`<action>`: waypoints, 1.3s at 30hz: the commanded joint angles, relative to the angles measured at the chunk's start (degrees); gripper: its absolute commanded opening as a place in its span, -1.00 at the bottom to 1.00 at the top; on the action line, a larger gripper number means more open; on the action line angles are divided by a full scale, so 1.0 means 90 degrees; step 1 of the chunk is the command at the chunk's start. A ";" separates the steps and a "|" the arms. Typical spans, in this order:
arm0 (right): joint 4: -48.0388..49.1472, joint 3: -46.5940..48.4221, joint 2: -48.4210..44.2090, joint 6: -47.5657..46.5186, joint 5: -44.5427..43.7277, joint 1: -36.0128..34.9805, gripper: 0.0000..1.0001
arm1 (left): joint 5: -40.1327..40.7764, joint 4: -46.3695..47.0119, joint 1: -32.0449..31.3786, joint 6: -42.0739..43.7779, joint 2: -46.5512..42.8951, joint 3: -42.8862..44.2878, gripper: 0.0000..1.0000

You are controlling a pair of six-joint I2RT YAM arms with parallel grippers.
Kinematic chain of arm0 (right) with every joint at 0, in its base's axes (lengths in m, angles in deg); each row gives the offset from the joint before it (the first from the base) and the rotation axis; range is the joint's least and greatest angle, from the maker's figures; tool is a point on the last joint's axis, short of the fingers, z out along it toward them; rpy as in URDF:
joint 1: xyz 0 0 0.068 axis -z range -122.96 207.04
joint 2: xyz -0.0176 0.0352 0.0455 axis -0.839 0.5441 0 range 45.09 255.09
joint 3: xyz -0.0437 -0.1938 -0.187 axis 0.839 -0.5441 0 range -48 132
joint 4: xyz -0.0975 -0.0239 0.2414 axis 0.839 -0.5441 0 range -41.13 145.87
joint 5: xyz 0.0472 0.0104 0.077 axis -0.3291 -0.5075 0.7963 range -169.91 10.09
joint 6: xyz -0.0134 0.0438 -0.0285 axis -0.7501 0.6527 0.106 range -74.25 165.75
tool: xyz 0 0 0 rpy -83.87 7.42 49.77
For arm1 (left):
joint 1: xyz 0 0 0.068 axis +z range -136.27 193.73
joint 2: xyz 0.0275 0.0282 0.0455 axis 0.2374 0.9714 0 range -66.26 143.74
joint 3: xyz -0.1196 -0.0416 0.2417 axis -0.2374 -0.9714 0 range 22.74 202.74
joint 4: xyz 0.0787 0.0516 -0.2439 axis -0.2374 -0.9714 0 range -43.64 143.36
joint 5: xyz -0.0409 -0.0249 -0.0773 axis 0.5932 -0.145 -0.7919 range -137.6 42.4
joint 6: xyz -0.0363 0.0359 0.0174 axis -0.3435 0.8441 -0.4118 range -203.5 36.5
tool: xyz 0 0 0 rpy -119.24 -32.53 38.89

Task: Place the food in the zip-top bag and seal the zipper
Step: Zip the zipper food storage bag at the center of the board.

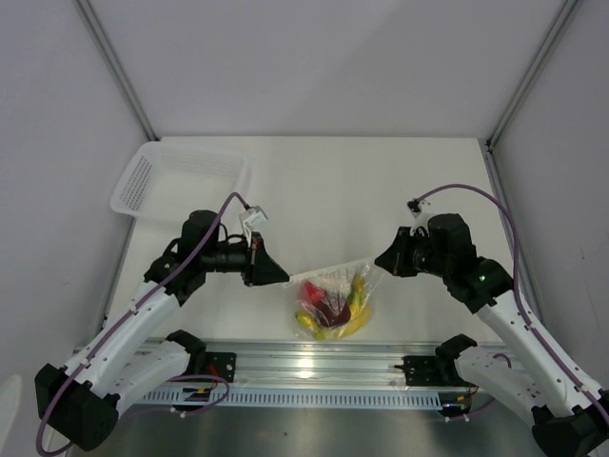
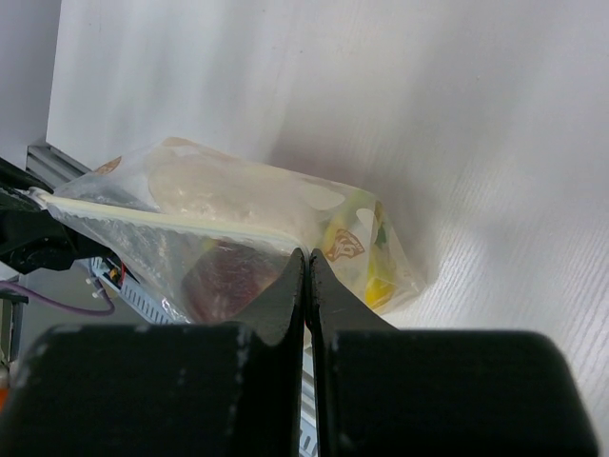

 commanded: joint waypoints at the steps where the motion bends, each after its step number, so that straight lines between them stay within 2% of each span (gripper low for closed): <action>1: -0.0080 0.0164 -0.0144 0.0004 -0.0261 0.0131 -1.00 | -0.0067 -0.0189 0.0154 0.0170 -0.0211 -0.0070 -0.99; 20: -0.0198 0.0066 -0.0271 0.0004 -0.0222 0.0307 -1.00 | 0.0187 -0.0346 0.0379 0.0189 -0.0387 -0.0060 -0.99; 25: -0.0091 0.0027 -0.0135 0.0043 -0.0105 0.0307 -1.00 | 0.0187 -0.0141 0.0379 -0.0025 -0.0192 0.0086 -0.99; 29: 0.0075 0.0085 0.0119 0.0102 -0.0115 0.0307 -1.00 | 0.0566 -0.0053 0.0379 -0.0250 0.0111 0.0320 -0.99; 32: 0.0144 0.0241 0.0411 0.0160 -0.0193 0.0316 -1.00 | 0.0937 -0.0004 0.0379 -0.0416 0.0404 0.0545 -0.88; 33: 0.0192 0.0291 0.0490 0.0180 -0.0203 0.0336 -1.00 | 0.1016 0.0025 0.0379 -0.0455 0.0472 0.0613 -0.77; 35: 0.0232 0.0407 0.0773 0.0209 -0.0232 0.0365 -1.00 | 0.1317 0.0171 0.0379 -0.0591 0.0638 0.0721 -0.52; 38: 0.0446 0.0496 0.1163 0.0229 -0.0144 0.0463 -1.00 | 0.1786 0.0338 0.0379 -0.0699 0.0892 0.0974 -0.04; 39: 0.0572 0.0573 0.1271 0.0229 -0.0134 0.0511 -1.00 | 0.1875 0.0319 0.0379 -0.0641 0.0980 0.1072 0.22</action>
